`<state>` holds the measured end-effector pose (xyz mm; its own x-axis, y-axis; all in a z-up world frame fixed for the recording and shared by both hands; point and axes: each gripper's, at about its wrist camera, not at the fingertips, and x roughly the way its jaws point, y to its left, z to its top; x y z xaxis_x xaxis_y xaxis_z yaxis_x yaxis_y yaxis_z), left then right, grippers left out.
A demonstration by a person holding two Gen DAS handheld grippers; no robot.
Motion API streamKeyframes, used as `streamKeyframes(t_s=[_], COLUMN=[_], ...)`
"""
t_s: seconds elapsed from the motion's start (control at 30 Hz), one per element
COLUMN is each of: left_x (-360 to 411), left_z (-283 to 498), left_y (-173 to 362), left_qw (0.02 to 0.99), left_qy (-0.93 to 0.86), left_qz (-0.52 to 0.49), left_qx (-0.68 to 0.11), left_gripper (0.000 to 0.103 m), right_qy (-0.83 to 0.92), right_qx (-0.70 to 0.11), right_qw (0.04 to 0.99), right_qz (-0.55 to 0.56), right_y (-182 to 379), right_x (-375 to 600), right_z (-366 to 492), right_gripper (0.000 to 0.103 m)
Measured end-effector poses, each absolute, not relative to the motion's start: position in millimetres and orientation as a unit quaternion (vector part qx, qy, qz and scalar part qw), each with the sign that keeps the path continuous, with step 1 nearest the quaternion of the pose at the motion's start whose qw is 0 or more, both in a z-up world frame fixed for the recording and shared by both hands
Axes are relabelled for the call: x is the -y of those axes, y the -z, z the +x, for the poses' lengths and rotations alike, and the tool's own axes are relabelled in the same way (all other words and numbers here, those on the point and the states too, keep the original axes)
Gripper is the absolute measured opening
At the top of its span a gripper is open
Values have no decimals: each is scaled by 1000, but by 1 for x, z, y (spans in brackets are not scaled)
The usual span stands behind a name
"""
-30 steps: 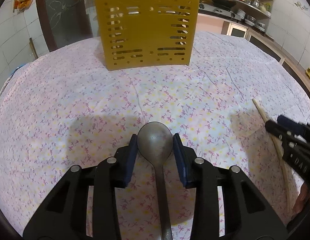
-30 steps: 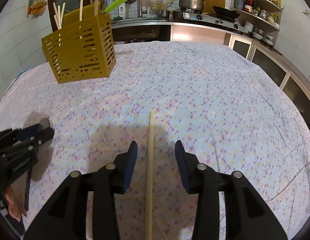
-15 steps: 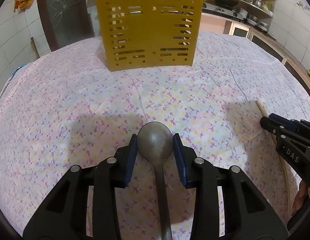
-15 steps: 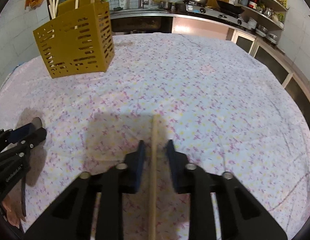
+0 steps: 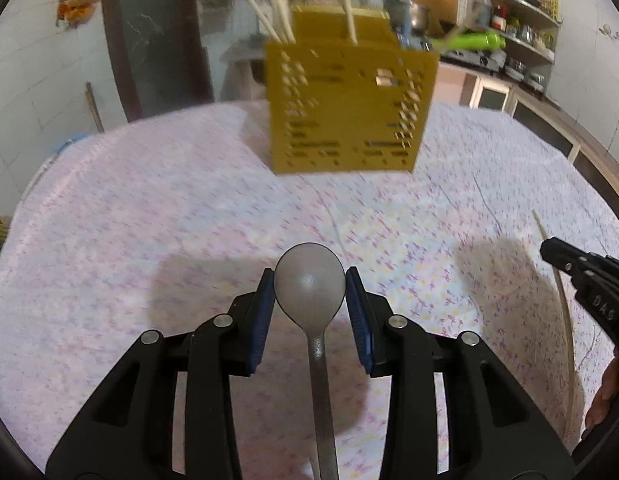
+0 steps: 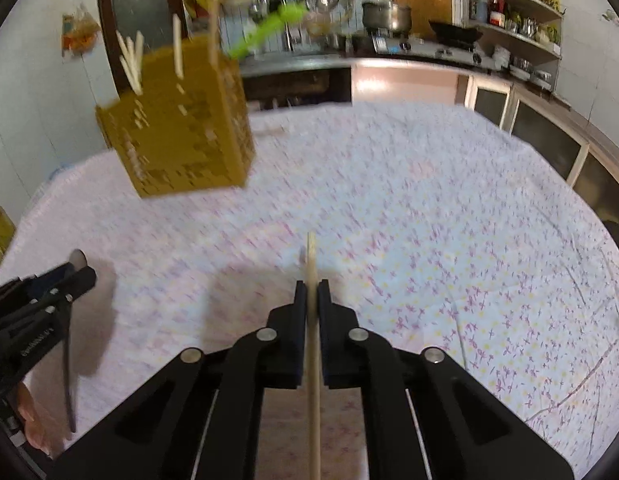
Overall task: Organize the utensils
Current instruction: 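Carry the held spoon and chopstick over the yellow holder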
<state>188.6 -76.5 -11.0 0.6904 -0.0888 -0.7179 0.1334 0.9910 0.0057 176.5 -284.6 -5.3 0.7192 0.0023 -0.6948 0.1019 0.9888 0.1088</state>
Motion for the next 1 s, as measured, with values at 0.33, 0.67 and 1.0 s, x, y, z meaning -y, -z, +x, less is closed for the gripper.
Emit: streamKeyframes(t_s=[0.33,0.67,1.0], left_x=[20,-7,-11], left_z=[163,134,117], left_y=[-30,-49,-52], left_qw=[951,967,975], left_qy=[40,31,22], left_qz=[-16,-34,-34], left_qx=[-307,-249,-220], left_gripper=[35,35,35], right_qy=[8,16,14], right_qx=[-248,-176,-145], right_qw=[963,980,987], right_qz=[101,93,74], right_y=[-47,-59,-63], right_x=[271,257,244], right_z=[146,123,101], right_gripper=[6,6,6])
